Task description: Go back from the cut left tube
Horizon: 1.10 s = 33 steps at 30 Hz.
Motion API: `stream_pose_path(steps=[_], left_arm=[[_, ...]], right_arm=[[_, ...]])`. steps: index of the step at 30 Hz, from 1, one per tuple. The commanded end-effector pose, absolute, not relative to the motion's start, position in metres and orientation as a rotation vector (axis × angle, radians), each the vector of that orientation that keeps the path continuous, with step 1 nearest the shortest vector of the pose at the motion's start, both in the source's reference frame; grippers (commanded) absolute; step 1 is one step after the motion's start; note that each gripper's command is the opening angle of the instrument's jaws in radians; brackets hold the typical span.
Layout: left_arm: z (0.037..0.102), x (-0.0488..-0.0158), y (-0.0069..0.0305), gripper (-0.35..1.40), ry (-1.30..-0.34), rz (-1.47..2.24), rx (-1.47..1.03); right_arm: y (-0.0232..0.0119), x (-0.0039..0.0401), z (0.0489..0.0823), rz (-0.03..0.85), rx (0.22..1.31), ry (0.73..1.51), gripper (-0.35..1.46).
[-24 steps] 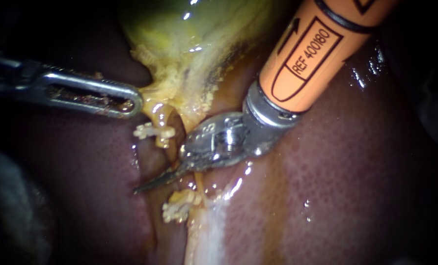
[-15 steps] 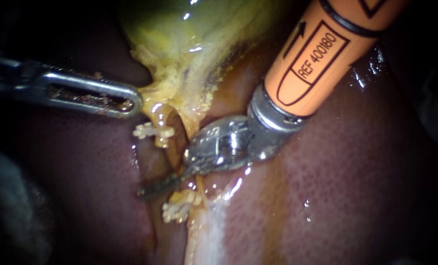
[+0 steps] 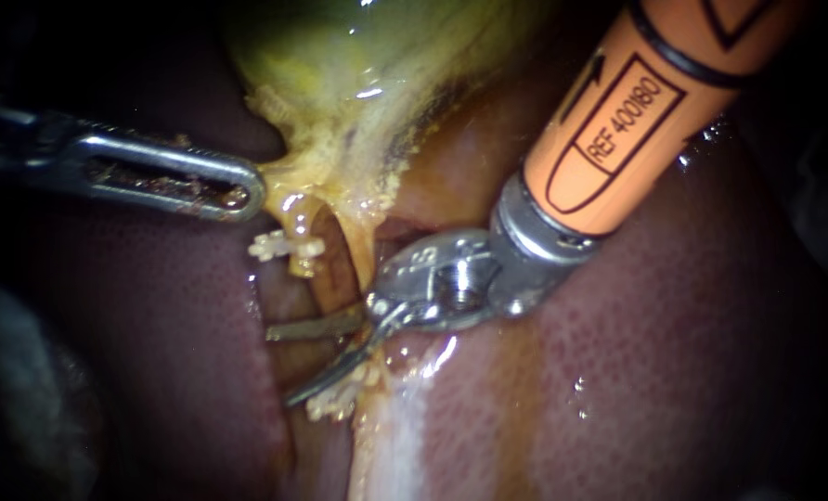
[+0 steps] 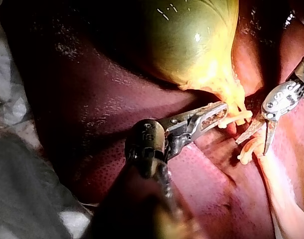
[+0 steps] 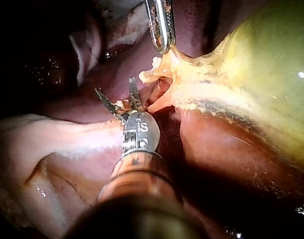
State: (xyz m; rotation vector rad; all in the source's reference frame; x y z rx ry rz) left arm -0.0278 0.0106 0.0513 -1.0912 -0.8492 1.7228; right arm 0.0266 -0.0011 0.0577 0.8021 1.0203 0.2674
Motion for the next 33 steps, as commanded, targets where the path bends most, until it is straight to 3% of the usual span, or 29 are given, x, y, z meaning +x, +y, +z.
stream_pose_path(steps=[1,4,12,17,24,33], left_arm=[[0.0513,-0.0278,0.0106,-0.35,-0.849,1.723,-1.091],[0.0514,-0.0278,0.0106,-0.35,-0.850,1.723,-1.091],[0.0515,-0.0276,0.0107,-0.35,-0.847,1.723,-1.091],[0.0517,-0.0276,0.0108,-0.35,-0.847,1.723,-1.091],[0.0518,-0.0276,0.0107,-0.35,-0.845,1.724,-1.092],[0.0524,-0.0280,0.0106,-0.35,-0.841,1.725,-1.093]], right_arm=[[-0.0008,0.0263,0.0571,0.316,0.759,1.030,1.43],[0.0001,0.0244,0.0550,0.424,0.696,1.035,1.43],[0.0002,0.0178,0.0531,0.433,0.483,1.058,1.43],[0.0003,0.0134,0.0533,0.388,0.375,0.995,1.43],[0.0016,0.0085,0.0532,0.357,0.281,0.860,1.45],[0.0024,0.0072,0.0528,0.342,0.273,0.842,1.45]])
